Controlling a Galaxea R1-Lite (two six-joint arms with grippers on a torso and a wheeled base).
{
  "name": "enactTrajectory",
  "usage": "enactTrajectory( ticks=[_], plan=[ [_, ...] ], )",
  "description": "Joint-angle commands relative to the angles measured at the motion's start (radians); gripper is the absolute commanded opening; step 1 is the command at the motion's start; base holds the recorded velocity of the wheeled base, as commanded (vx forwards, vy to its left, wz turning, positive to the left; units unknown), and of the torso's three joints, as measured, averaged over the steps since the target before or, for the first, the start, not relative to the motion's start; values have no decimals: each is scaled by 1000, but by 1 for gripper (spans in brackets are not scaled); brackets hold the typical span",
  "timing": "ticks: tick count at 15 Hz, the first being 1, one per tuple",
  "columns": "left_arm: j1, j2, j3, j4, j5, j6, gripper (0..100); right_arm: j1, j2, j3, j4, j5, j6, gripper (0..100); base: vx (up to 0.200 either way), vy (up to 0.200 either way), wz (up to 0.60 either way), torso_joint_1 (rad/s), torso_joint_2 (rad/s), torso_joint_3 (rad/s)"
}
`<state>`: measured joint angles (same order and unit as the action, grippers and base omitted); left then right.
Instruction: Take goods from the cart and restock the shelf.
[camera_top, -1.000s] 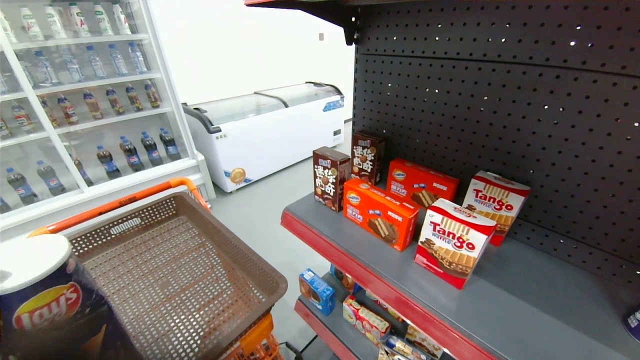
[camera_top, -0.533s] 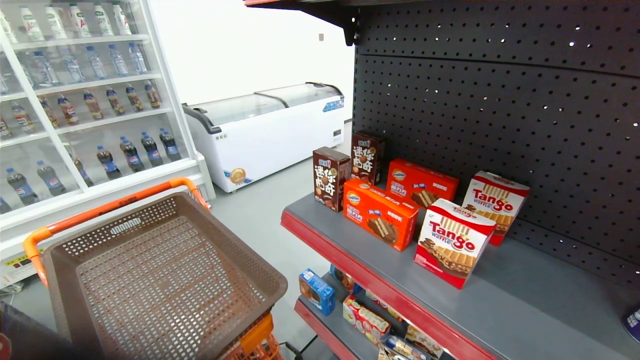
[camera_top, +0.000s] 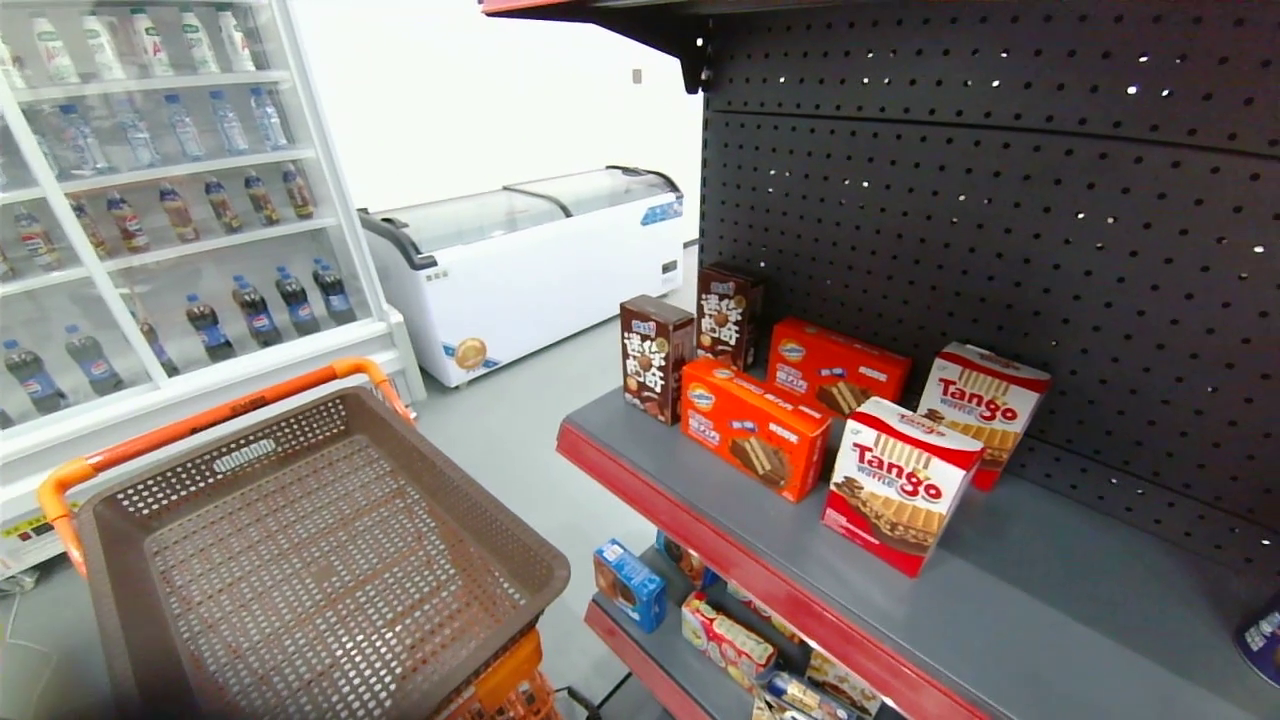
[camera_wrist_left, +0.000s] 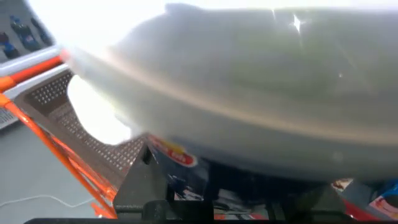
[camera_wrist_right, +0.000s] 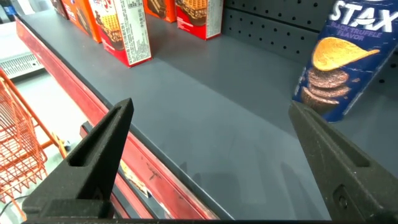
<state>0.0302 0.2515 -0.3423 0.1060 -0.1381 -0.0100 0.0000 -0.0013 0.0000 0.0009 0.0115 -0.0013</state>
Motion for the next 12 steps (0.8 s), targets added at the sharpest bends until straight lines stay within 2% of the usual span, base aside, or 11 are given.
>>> enactTrajectory(
  ticks=[1,12],
  plan=[
    [0,-28,3,1,-2,-1,0,2,1,0,1,1,0,100,0,0,-600,-7,2,7],
    [-4,-31,31,3,-3,-2,0,0,1,0,-1,-1,0,100,0,0,-600,2,4,3]
  ],
)
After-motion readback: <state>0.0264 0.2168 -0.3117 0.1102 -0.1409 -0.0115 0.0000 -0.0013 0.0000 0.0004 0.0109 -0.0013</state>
